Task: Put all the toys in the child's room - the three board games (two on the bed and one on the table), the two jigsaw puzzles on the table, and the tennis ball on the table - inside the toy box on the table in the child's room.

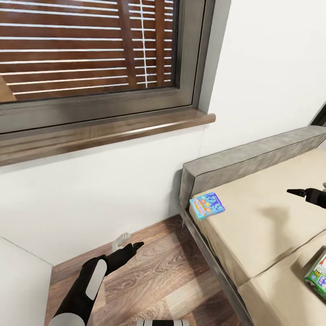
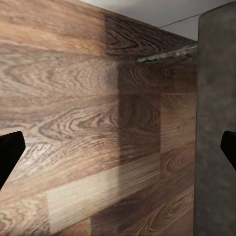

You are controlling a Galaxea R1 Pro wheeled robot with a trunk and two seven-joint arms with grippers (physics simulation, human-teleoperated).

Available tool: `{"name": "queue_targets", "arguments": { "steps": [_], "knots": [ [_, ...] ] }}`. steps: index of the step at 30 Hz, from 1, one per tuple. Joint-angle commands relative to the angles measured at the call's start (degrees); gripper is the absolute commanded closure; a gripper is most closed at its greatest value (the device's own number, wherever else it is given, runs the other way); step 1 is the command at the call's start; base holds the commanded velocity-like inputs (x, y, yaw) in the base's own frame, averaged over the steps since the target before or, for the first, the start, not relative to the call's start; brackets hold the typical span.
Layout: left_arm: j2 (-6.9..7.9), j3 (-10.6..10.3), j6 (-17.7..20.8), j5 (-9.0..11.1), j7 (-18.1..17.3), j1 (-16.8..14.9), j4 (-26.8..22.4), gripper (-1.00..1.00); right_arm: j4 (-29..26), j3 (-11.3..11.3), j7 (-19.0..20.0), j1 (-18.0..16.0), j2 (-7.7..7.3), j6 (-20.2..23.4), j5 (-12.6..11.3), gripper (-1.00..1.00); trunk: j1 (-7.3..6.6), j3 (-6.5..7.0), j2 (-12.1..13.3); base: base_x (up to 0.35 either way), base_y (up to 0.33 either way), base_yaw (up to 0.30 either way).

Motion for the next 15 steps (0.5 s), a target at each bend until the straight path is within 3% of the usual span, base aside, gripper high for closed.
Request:
{"name": "queue_targets", "arguments": {
  "steps": [1,15],
  "knots": [
    [-0.07,0.29,0.48,0.17,-0.2,-0.03,-0.05,-1.0,-0.01,-0.07,-0.09,-0.05,0.0,0.43,-0.36,-1.0,-0.01,-0.05,-0.02,0.059,0.005,-0.007],
    [-0.07,0.27,0.48,0.0,-0.19,-0.03,-0.05,-1.0,-0.03,-0.09,-0.09,-0.05,0.0,0.43,-0.35,-1.0,-0.01,-0.04,-0.02,0.148,0.005,-0.005]
  ]
}}
